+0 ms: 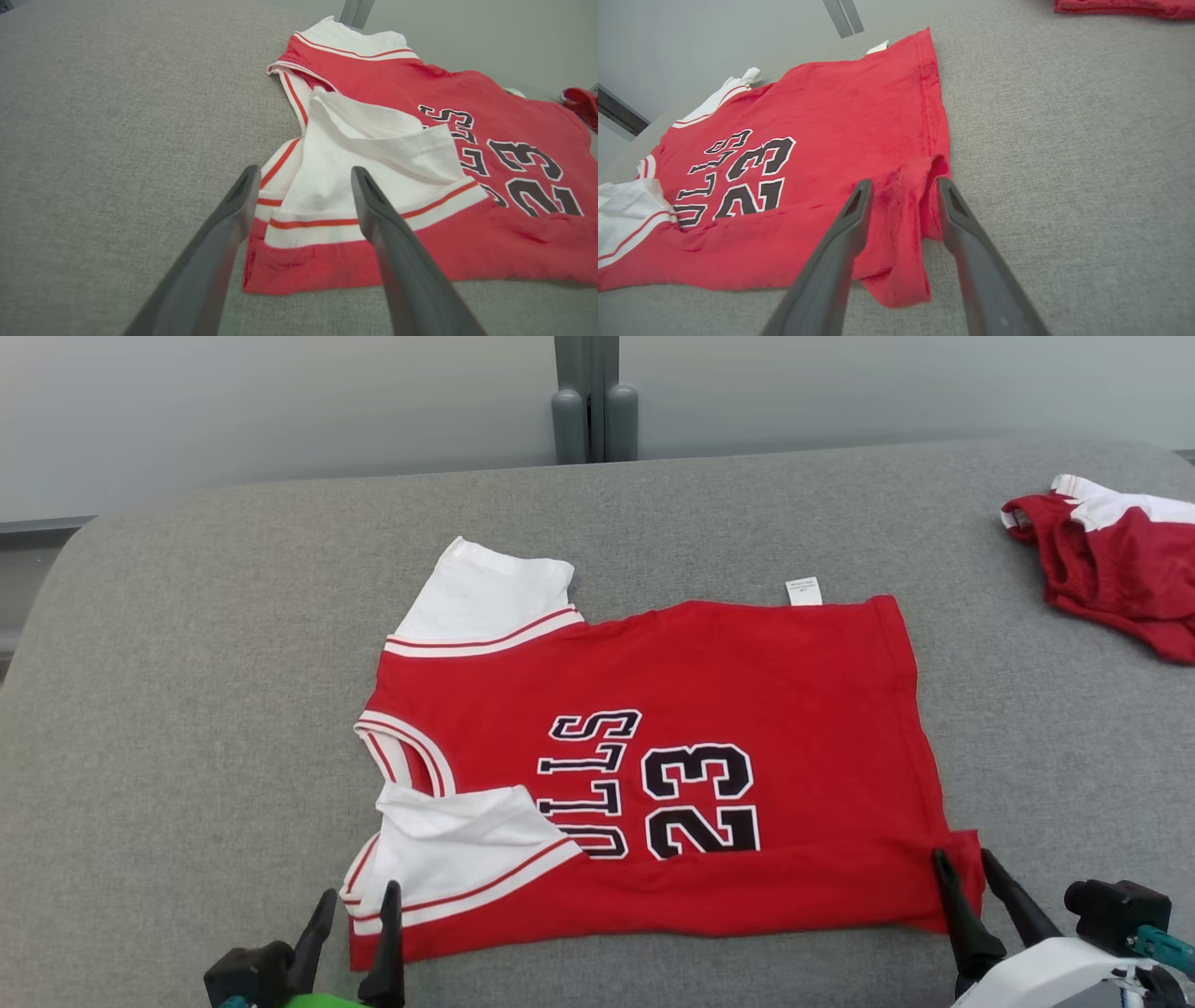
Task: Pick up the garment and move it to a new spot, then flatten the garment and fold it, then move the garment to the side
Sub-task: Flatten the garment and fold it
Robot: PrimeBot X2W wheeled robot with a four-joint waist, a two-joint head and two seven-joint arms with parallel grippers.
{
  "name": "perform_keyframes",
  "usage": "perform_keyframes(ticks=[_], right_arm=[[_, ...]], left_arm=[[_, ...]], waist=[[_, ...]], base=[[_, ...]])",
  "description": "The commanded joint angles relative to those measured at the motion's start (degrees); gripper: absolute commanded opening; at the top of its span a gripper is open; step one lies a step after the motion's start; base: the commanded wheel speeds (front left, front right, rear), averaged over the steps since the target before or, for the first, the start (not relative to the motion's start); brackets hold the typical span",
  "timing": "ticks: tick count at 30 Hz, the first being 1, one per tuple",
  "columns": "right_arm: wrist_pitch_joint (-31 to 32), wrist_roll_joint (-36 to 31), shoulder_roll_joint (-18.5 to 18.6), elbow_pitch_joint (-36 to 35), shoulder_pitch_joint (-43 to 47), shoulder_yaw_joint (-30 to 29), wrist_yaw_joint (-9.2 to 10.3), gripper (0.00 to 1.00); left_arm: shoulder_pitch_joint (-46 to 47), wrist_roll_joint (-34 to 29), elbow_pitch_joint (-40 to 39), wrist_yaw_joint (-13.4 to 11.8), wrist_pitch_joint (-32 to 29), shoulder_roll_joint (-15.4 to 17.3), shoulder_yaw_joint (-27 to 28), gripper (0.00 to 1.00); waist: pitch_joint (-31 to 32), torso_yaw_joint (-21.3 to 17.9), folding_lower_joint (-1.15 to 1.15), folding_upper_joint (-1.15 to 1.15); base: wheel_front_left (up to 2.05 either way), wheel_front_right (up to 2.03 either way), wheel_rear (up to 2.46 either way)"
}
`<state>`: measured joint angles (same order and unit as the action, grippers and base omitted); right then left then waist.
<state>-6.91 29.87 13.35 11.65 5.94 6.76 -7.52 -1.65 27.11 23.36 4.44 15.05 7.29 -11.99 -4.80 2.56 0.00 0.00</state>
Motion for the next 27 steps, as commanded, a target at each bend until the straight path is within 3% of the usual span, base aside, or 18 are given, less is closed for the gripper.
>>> perform_keyframes(ticks=[1,19,27], right_arm=[[-0.6,-1.0,-0.2,-0.4,-0.2,-0.7,0.06,1.0],[-8.0,-13.7,-3.6,-7.8,-5.9,-4.6,0.05,1.0],[-8.3,-16.8,-5.1,-9.1,-2.6,-6.2,0.05,1.0]], left_arm=[[1.0,-1.3,-0.8,-0.4,0.1,0.1,0.6,1.0],[4.5,-13.2,-13.5,-1.8,0.0,1.0,10.5,1.0],[2.2,-14.4,-13.8,-0.4,0.0,0.6,12.7,1.0]], waist=[[0.2,-0.2,0.0,0.0],[3.0,-2.8,0.0,0.0],[3.9,-2.5,0.0,0.0]], base=[[0.0,0.0,0.0],[0.0,0.0,0.0],[0.0,0.0,0.0]])
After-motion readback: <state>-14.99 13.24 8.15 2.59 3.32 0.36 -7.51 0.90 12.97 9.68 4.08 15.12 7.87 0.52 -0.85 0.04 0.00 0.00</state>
